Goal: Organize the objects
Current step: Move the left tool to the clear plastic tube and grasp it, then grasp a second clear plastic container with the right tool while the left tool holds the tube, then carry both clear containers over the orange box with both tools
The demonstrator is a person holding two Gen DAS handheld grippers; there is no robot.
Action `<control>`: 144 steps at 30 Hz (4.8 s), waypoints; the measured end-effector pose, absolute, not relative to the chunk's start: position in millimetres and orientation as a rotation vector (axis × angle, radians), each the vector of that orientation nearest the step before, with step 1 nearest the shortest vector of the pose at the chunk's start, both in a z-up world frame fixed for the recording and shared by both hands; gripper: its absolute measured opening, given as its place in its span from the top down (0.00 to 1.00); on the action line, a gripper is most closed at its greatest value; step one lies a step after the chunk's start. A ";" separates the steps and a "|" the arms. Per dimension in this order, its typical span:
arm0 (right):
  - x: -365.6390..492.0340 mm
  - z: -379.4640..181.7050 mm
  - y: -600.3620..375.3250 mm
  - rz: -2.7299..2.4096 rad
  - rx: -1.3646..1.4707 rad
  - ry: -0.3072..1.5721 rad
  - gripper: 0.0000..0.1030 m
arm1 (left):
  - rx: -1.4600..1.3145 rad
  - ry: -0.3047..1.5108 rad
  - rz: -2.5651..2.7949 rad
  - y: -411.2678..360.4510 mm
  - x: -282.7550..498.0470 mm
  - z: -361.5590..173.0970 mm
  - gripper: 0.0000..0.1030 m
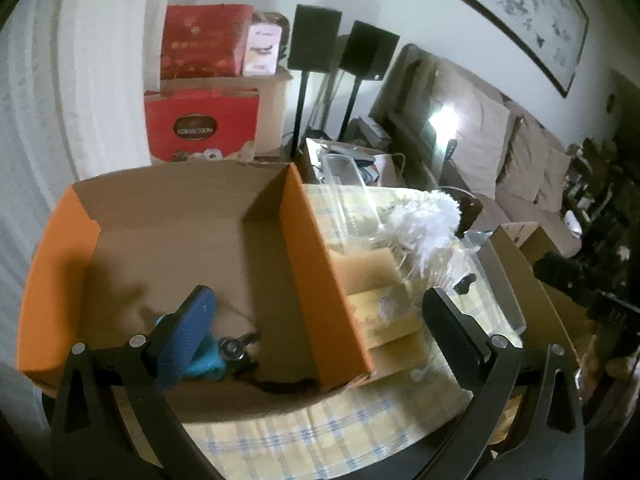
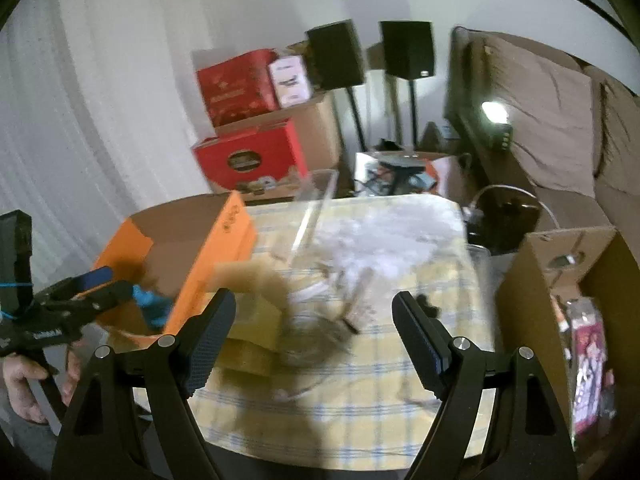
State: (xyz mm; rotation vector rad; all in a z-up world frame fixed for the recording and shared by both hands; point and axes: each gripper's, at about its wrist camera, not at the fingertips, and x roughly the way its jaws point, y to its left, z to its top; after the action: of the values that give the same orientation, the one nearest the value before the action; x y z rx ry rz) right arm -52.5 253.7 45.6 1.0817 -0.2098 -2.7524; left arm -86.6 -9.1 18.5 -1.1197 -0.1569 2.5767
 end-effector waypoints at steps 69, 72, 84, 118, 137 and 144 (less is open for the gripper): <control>-110.2 -66.4 344.8 -2.766 1.532 -0.314 0.45 | -1.691 0.130 2.387 157.3 -320.8 -96.8 0.47; -107.6 -63.4 346.0 -2.777 1.515 -0.317 0.46 | -1.661 0.133 2.410 155.4 -317.8 -89.4 0.47; -89.1 -24.9 355.7 -2.862 1.384 -0.372 0.47 | -1.469 -0.003 2.431 134.7 -283.9 -35.2 0.48; -141.9 41.4 190.2 -2.655 1.158 -0.248 0.47 | -1.187 -0.239 2.608 -22.0 -156.0 28.4 0.48; -160.9 42.9 73.1 -2.517 1.153 -0.090 0.47 | -1.246 -0.241 2.740 -129.8 -131.6 23.5 0.48; -166.9 33.1 46.3 -2.495 1.177 -0.073 0.47 | -1.325 -0.252 2.747 -165.8 -133.3 2.2 0.48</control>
State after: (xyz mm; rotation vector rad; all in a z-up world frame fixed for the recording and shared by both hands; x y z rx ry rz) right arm -166.9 46.3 33.1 1.1774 -0.0732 -2.4948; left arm -133.3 -165.8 2.2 -1.3248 -0.2520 2.7471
